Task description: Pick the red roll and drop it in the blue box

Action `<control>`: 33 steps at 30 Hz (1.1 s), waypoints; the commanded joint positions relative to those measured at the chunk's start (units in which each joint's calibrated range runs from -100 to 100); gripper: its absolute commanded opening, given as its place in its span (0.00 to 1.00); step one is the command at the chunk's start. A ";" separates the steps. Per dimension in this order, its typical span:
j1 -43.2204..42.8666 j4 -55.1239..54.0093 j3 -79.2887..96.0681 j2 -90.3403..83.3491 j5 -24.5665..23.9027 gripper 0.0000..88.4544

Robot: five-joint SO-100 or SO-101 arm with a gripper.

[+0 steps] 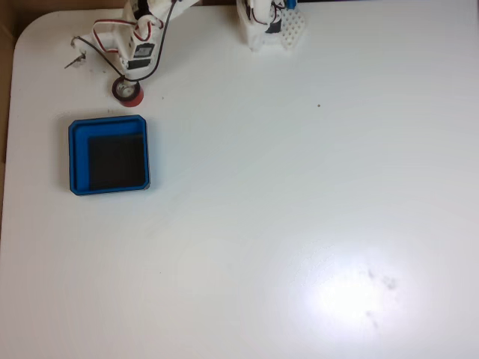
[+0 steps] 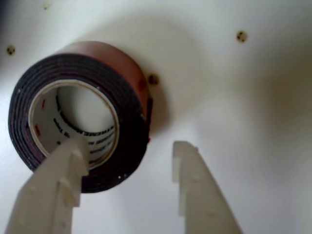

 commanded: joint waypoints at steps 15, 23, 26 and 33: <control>0.10 0.36 -6.32 5.14 0.29 0.18; 0.10 0.36 -6.14 5.22 0.29 0.17; 0.10 0.36 -6.05 5.22 0.29 0.17; 0.10 0.45 -5.87 5.22 -0.32 0.05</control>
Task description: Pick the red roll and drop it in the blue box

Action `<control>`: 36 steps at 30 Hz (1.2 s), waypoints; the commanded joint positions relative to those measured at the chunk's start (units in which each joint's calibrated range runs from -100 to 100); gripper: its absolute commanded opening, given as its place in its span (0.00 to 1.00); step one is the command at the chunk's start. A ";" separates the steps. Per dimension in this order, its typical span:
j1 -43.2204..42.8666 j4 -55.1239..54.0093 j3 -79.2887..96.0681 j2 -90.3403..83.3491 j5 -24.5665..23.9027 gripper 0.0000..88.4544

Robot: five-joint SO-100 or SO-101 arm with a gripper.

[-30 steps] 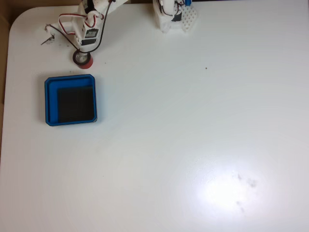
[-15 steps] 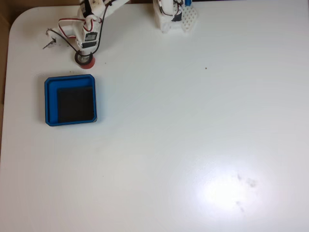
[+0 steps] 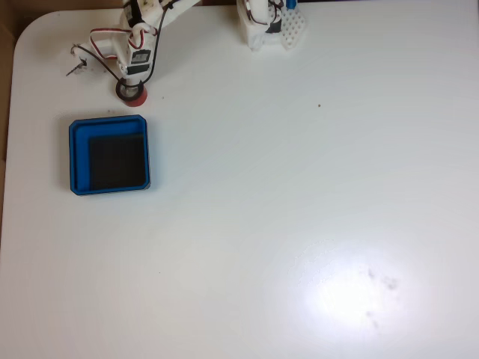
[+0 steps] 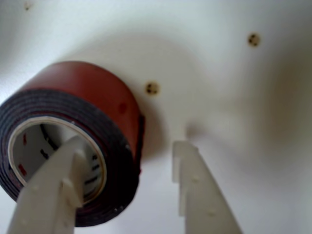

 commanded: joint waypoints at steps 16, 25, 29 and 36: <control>0.49 0.53 -3.63 -0.86 0.02 0.01; 0.10 1.11 -3.81 -11.82 -0.24 0.01; -0.39 1.19 -3.99 -17.67 -0.24 0.01; -9.47 1.35 -7.58 -21.18 -0.15 0.02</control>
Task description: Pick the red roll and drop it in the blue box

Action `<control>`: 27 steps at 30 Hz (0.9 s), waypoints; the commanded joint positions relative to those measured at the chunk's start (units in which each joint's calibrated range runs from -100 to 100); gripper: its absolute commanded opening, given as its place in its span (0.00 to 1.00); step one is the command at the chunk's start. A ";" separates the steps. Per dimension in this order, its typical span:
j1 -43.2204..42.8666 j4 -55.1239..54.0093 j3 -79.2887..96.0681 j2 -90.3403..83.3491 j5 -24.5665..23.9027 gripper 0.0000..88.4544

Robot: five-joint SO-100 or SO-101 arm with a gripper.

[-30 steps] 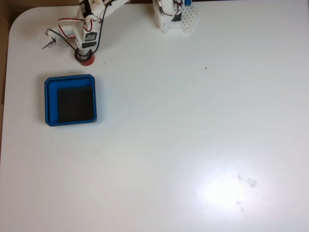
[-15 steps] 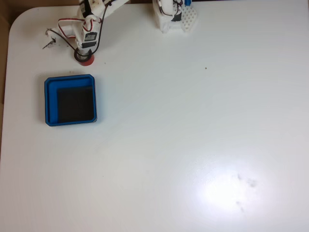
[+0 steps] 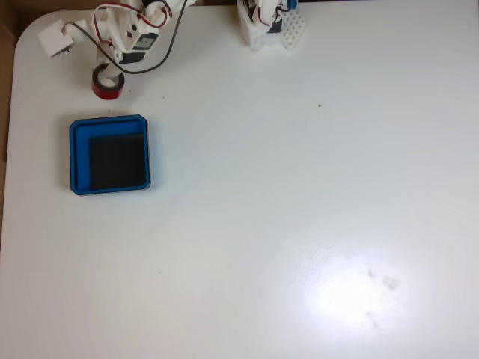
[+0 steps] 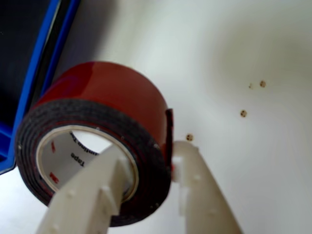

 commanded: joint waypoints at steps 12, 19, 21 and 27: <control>-12.52 13.65 -26.09 7.30 -0.15 0.02; -15.06 13.73 -35.26 17.59 -0.24 0.02; -15.15 13.73 -37.14 19.51 -0.24 0.02; -16.52 13.65 -41.73 25.53 -0.24 0.02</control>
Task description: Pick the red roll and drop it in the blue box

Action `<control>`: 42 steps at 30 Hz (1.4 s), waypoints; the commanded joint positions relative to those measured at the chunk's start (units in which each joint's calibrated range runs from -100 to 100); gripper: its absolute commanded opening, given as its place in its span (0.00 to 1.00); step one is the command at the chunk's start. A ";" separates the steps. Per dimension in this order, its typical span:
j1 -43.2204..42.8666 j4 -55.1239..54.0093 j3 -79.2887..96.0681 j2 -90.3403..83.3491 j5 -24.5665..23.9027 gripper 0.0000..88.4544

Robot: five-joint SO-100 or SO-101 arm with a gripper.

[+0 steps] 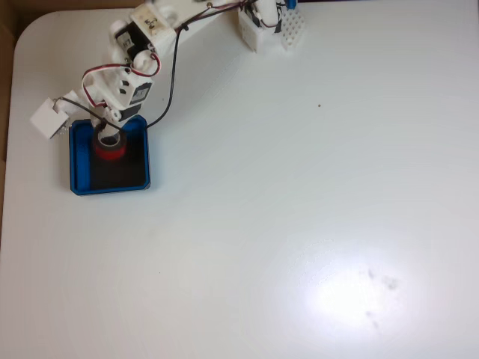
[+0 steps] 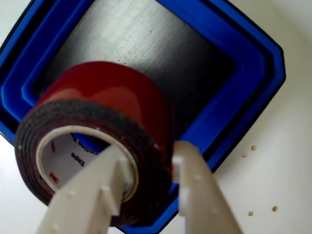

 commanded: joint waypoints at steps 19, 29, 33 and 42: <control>-0.88 -0.14 -7.38 5.16 -0.50 0.02; -0.49 -0.06 -7.11 4.40 -0.50 0.10; -0.20 -0.06 -6.12 3.32 -0.15 0.10; -0.20 -0.22 8.52 -14.66 -0.32 0.10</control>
